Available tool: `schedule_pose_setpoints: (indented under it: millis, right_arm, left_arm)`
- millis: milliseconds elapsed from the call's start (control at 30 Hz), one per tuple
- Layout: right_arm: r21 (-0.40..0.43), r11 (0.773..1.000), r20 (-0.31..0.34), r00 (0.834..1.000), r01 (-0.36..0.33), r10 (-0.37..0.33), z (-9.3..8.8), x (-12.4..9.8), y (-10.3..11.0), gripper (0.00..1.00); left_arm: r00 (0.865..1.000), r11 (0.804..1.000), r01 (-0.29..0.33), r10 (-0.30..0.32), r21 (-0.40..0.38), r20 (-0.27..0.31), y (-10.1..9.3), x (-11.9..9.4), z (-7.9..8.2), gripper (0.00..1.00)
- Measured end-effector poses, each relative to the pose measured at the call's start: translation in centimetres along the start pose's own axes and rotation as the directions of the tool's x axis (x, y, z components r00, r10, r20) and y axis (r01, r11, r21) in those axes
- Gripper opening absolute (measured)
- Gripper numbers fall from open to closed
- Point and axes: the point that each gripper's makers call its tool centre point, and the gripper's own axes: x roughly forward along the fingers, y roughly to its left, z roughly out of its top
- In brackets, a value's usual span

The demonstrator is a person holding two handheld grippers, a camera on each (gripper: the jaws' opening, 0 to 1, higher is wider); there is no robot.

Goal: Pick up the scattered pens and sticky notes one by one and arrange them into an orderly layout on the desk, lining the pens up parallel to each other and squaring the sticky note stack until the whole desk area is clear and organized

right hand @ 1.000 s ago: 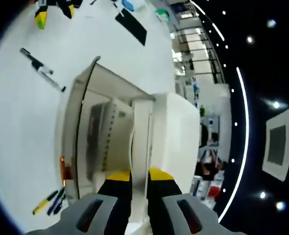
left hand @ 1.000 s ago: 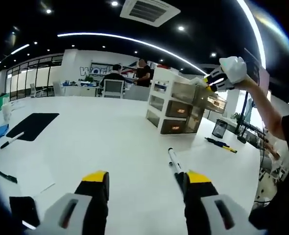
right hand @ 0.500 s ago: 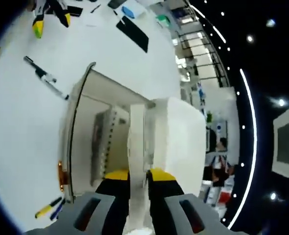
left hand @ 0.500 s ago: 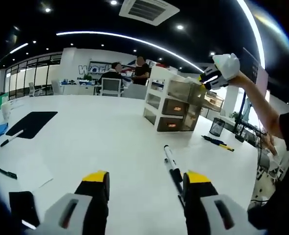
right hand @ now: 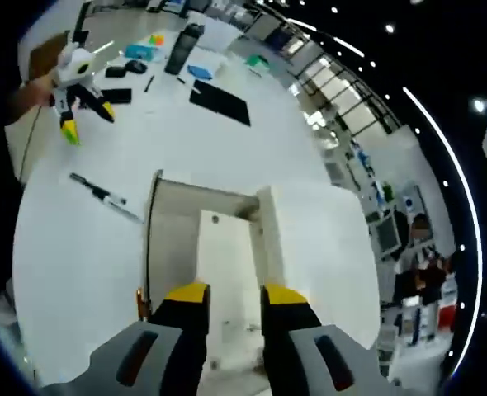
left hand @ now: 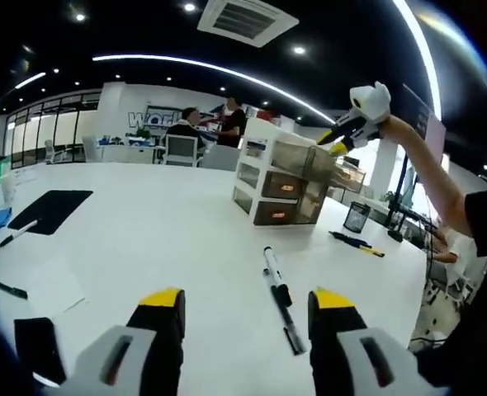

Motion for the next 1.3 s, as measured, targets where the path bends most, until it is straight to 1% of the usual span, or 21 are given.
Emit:
schedule_pose_setpoints:
  millis: [67, 167, 200, 233, 267, 300, 333, 367, 400, 433, 567, 700, 767, 867, 900, 933, 967, 1033, 1100, 1200, 1300]
  right_arm:
    - [0.136, 0.989, 0.093, 0.995, -0.056, 0.044, 0.7, -0.8, -0.1, 0.29]
    - [0.251, 0.965, 0.236, 0.972, -0.075, 0.014, 1.7, -1.9, -0.8, 0.37]
    - [0.287, 0.955, 0.295, 0.955, -0.071, -0.018, 2.0, -2.4, -1.1, 0.38]
    - [0.308, 0.950, 0.326, 0.944, -0.060, -0.046, 2.2, -2.9, -1.2, 0.38]
    - [0.345, 0.937, 0.377, 0.922, -0.056, -0.083, 2.4, -3.5, -1.3, 0.37]
    - [0.384, 0.919, 0.453, 0.886, -0.090, -0.103, 2.8, -4.5, -0.8, 0.37]
    - [0.401, 0.908, 0.491, 0.865, -0.121, -0.102, 3.0, -5.0, -0.3, 0.37]
    - [0.438, 0.881, 0.554, 0.825, -0.180, -0.107, 3.2, -5.9, 0.6, 0.37]
    - [0.449, 0.868, 0.589, 0.800, -0.211, -0.110, 3.2, -6.5, 1.3, 0.37]
    - [0.454, 0.862, 0.615, 0.779, -0.225, -0.120, 3.1, -7.0, 2.1, 0.37]
    - [0.462, 0.857, 0.635, 0.760, -0.229, -0.139, 2.2, -7.5, 5.2, 0.37]
    - [0.473, 0.842, 0.684, 0.710, -0.260, -0.165, 1.5, -8.0, 9.7, 0.37]
    - [0.480, 0.836, 0.699, 0.691, -0.265, -0.182, 1.2, -8.2, 10.9, 0.37]
    - [0.514, 0.814, 0.714, 0.661, -0.272, -0.230, 0.3, -8.2, 12.6, 0.37]
    - [0.527, 0.803, 0.718, 0.651, -0.277, -0.246, 0.0, -8.2, 13.0, 0.37]
    - [0.544, 0.787, 0.730, 0.628, -0.292, -0.271, -0.3, -8.4, 13.4, 0.36]
    - [0.547, 0.773, 0.756, 0.585, -0.322, -0.292, -0.3, -8.8, 13.8, 0.35]
    - [0.556, 0.724, 0.795, 0.516, -0.408, -0.320, -0.5, -9.5, 14.6, 0.34]
    - [0.562, 0.725, 0.794, 0.504, -0.398, -0.339, -1.3, -9.5, 15.3, 0.34]
    - [0.603, 0.699, 0.768, 0.516, -0.385, -0.379, -2.8, -9.4, 15.8, 0.34]
    - [0.626, 0.672, 0.758, 0.511, -0.396, -0.406, -4.3, -9.3, 16.4, 0.32]
  left_arm:
    - [1.000, 1.000, 0.006, -0.006, -0.001, 0.003, -0.3, -0.2, 0.0, 0.60]
    - [1.000, 1.000, 0.020, -0.020, 0.000, 0.020, -0.7, -0.4, 0.3, 0.62]
    - [0.999, 0.999, 0.035, -0.035, -0.002, 0.037, -1.0, -0.4, 0.5, 0.64]
    - [0.994, 0.998, 0.058, -0.058, -0.004, 0.090, -1.4, -0.4, 1.4, 0.65]
    - [0.983, 0.995, 0.086, -0.078, -0.043, 0.166, -2.0, -0.8, 2.7, 0.65]
    - [0.974, 0.992, 0.113, -0.098, -0.064, 0.205, -2.5, -1.1, 3.5, 0.65]
    - [0.969, 0.990, 0.127, -0.111, -0.059, 0.220, -2.8, -1.2, 3.8, 0.65]
    - [0.966, 0.990, 0.133, -0.120, -0.038, 0.230, -3.1, -1.4, 4.2, 0.64]
    - [0.966, 0.992, 0.128, -0.120, -0.022, 0.230, -3.3, -1.4, 4.3, 0.65]
    - [0.966, 0.992, 0.126, -0.120, -0.010, 0.231, -3.4, -1.3, 4.4, 0.65]
    - [0.961, 0.990, 0.139, -0.133, -0.009, 0.242, -3.5, -1.2, 4.7, 0.65]
    - [0.947, 0.985, 0.174, -0.172, 0.016, 0.270, -4.3, -1.0, 5.3, 0.56]
    - [0.945, 0.982, 0.188, -0.187, 0.023, 0.269, -4.8, -0.9, 5.5, 0.57]
    - [0.954, 0.979, 0.203, -0.205, 0.032, 0.221, -5.4, -0.3, 5.0, 0.63]
    - [0.946, 0.976, 0.208, -0.215, 0.057, 0.241, -5.7, -0.4, 5.3, 0.64]
    - [0.932, 0.972, 0.225, -0.234, 0.065, 0.277, -6.1, -0.7, 5.9, 0.63]
    - [0.920, 0.966, 0.253, -0.259, 0.059, 0.294, -6.6, -1.0, 6.2, 0.62]
    - [0.918, 0.962, 0.268, -0.271, 0.050, 0.289, -6.9, -1.0, 6.2, 0.61]
    - [0.934, 0.963, 0.264, -0.268, 0.048, 0.236, -6.9, -0.7, 5.6, 0.62]
    - [0.937, 0.966, 0.252, -0.258, 0.057, 0.235, -6.8, -0.4, 5.5, 0.63]
    - [0.937, 0.969, 0.244, -0.247, 0.041, 0.246, -6.8, -0.3, 5.1, 0.60]
